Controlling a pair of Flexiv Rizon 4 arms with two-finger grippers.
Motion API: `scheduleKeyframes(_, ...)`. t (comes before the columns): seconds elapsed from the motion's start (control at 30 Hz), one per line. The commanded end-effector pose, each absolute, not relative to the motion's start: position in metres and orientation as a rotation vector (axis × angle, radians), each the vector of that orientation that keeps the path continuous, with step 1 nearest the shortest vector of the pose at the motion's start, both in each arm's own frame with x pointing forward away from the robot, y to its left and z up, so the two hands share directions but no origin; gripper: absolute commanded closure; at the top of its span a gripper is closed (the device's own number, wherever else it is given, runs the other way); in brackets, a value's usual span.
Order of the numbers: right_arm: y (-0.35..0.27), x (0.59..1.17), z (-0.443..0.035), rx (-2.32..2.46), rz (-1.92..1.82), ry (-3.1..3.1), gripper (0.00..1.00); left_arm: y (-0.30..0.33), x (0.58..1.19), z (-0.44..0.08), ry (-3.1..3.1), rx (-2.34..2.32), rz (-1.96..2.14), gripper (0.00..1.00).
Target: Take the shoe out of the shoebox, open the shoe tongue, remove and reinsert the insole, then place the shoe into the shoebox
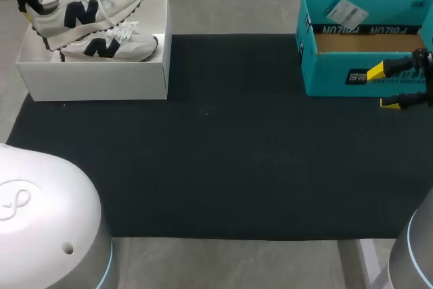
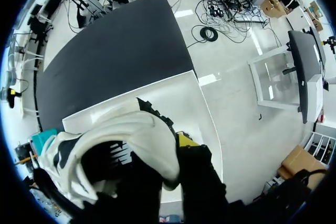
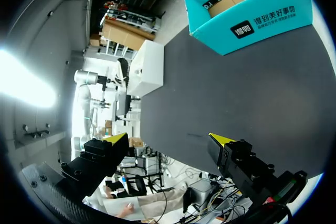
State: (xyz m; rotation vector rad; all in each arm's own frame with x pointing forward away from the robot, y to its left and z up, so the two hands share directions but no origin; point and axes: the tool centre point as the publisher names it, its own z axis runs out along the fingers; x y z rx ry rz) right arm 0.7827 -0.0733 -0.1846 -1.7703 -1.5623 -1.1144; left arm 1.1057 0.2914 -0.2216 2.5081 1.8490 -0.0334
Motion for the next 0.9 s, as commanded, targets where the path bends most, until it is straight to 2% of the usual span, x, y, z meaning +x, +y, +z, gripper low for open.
scheduleKeyframes(0.03, -0.073, 0.782, -0.185, -1.773, -1.113, -1.563, 0.0, 0.294, 1.108, -0.175, 1.85, 2.524, -0.037, 1.0)
scheduleKeyframes(0.3, -0.073, 0.782, -0.185, -1.773, -1.113, -1.563, 0.0, 0.297, 1.111, -0.142, 1.806, 2.508, -0.042, 1.0)
scheduleKeyframes(0.9, -0.073, 0.782, -0.185, -1.773, -1.113, -1.563, 0.0, 0.297, 1.111, -0.142, 1.806, 2.508, -0.042, 1.0)
